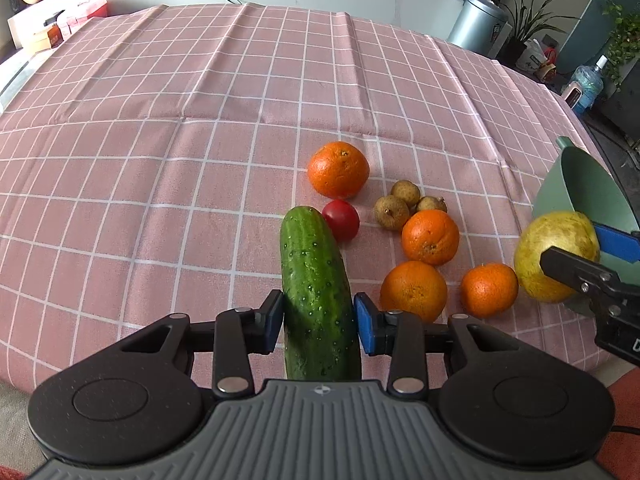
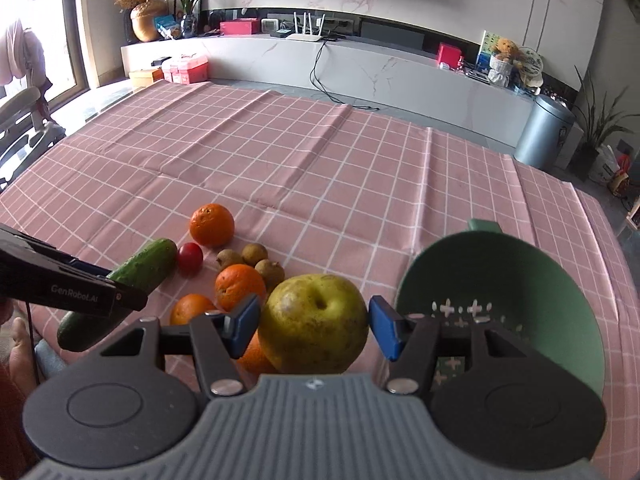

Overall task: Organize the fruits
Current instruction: 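Grasp the green cucumber with the left tool while the right tool grasps the yellow-green pear, then carry the cucumber and pear over the green colander with both tools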

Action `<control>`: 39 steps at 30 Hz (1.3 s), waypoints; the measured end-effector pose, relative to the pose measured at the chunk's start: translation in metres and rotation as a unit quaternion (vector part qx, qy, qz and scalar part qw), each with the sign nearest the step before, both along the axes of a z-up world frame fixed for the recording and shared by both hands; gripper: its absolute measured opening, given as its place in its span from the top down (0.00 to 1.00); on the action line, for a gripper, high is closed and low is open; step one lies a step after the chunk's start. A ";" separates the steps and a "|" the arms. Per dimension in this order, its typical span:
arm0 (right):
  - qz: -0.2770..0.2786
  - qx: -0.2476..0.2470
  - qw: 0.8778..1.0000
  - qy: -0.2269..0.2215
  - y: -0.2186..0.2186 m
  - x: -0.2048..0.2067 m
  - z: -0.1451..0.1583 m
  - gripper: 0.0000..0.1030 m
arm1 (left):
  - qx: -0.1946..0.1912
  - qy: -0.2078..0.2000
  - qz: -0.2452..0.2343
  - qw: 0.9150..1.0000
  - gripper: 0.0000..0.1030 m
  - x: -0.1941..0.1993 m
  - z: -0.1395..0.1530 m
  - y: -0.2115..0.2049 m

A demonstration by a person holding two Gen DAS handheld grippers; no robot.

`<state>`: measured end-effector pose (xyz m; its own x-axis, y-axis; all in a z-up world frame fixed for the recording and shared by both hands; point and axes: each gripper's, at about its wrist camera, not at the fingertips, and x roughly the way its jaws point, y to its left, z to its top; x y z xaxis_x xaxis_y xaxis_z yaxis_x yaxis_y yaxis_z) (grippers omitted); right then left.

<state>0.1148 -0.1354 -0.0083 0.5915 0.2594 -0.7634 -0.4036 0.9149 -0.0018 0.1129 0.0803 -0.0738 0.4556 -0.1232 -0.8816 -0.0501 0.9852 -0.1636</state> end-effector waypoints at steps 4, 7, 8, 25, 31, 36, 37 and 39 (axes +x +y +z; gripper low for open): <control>-0.031 0.006 0.999 0.000 -0.009 -0.023 -0.007 0.45 | 0.000 0.006 -0.004 1.000 0.59 -0.004 -0.004 -0.003; -0.058 0.017 0.998 0.020 -0.020 -0.030 -0.013 0.45 | 0.001 0.012 -0.008 1.000 0.59 -0.006 -0.007 -0.005; -0.066 0.019 0.997 0.027 -0.024 -0.031 -0.015 0.45 | 0.001 0.015 -0.009 1.000 0.59 -0.008 -0.008 -0.005; -0.139 0.023 0.979 0.146 -0.049 -0.029 -0.041 0.39 | -0.002 0.031 -0.013 0.999 0.59 -0.005 -0.018 -0.004; -0.140 0.014 0.978 0.154 -0.047 -0.028 -0.044 0.38 | -0.006 0.030 -0.013 0.999 0.58 -0.003 -0.020 -0.003; -0.134 -0.007 0.978 0.161 -0.043 -0.027 -0.046 0.37 | -0.010 0.027 -0.011 1.000 0.59 -0.005 -0.021 -0.002; -0.131 -0.014 0.978 0.162 -0.041 -0.027 -0.047 0.37 | -0.012 0.027 -0.012 0.999 0.60 -0.005 -0.021 -0.002; -0.125 -0.024 0.979 0.159 -0.039 -0.028 -0.048 0.37 | -0.008 0.026 -0.014 1.000 0.60 -0.006 -0.020 -0.004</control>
<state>0.0871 -0.1745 -0.0560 0.3620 0.0964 -0.9272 -0.1540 0.9872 0.0425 0.1066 0.0760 -0.0936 0.4051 -0.1497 -0.9019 -0.0315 0.9836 -0.1774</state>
